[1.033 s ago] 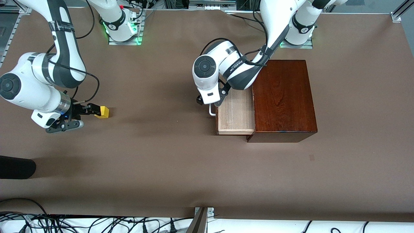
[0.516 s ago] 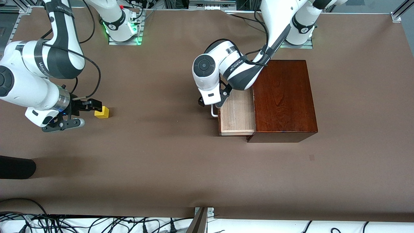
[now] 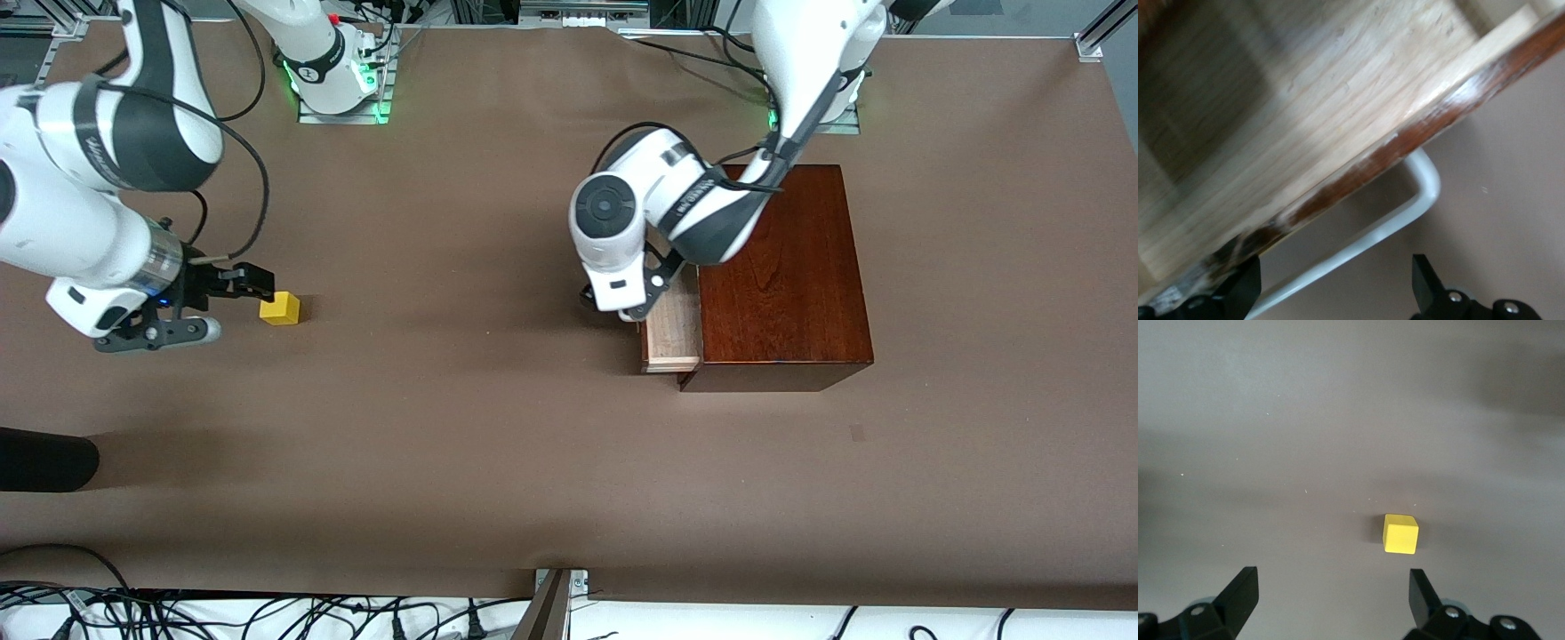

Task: Open drawer, take yellow block, close drawer
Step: 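Push the drawer shut with the left gripper while the right gripper withdraws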

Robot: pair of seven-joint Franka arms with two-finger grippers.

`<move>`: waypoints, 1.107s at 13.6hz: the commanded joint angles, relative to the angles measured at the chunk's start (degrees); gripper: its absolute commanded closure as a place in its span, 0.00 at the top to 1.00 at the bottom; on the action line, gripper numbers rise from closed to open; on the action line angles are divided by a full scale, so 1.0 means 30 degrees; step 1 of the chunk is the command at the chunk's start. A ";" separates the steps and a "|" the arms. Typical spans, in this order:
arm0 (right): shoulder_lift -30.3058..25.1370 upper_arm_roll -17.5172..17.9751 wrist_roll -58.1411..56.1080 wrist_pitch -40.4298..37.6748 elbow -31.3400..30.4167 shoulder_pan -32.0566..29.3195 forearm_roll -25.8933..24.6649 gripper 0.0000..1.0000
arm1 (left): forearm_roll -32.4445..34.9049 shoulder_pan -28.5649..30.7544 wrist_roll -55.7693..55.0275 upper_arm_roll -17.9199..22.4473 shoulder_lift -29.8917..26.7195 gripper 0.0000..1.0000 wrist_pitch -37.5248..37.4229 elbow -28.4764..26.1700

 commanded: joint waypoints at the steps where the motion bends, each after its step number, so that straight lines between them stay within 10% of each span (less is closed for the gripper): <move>1: -0.1180 0.1650 0.0370 -0.0627 -0.0257 -0.1642 -0.0436 1.00 | 0.0891 0.1001 0.1572 0.0164 -0.1624 1.00 -0.0065 -0.2102; 8: -0.3464 0.2760 0.2832 -0.2092 -0.0404 -0.3397 -0.0669 1.00 | 0.0891 0.2174 0.2893 0.0077 -0.2152 1.00 -0.0094 -0.2749; 15: -0.3760 0.2707 0.2861 -0.3000 -0.0229 -0.3870 -0.1667 1.00 | 0.0220 0.3987 0.2043 -0.3319 -0.4696 1.00 -0.0356 -0.2250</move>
